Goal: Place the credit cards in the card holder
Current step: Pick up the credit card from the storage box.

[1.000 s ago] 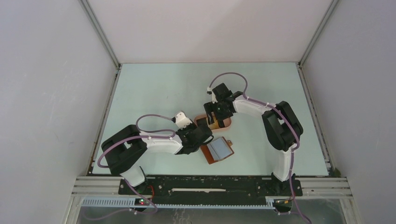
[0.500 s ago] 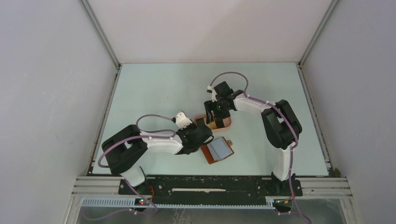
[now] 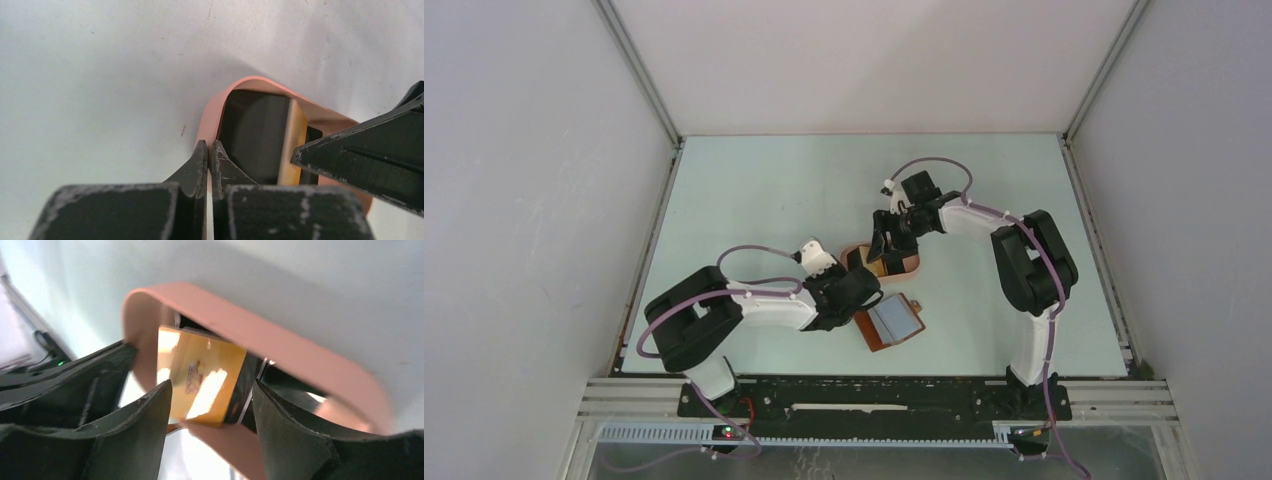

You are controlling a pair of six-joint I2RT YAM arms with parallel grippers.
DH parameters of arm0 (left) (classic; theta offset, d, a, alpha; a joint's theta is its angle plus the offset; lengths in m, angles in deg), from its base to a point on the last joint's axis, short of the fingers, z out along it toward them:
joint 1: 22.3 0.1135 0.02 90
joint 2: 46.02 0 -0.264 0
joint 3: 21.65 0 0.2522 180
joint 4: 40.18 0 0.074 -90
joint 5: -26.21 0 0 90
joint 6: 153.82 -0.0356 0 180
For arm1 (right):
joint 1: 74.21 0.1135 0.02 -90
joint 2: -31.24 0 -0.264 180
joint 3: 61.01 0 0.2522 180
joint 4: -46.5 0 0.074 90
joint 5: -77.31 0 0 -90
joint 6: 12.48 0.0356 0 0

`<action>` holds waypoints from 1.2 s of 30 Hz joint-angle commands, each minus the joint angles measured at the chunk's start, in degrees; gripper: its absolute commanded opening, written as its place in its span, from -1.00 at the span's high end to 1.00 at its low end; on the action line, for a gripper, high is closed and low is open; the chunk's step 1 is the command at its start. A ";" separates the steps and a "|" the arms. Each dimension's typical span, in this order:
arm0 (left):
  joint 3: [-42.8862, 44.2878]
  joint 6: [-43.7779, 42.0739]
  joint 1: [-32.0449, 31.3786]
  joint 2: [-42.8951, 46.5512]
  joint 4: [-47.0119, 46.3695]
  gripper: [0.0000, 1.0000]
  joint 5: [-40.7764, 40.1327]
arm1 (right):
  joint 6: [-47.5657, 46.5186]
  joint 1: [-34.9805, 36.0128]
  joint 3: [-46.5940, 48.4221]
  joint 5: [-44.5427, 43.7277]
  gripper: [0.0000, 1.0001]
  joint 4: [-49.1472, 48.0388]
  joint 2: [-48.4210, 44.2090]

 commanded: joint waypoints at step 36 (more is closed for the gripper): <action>2.41 3.05 0.38 -1.77 -1.70 1.00 2.89 | -6.77 12.30 4.07 -31.99 -0.76 1.99 0.46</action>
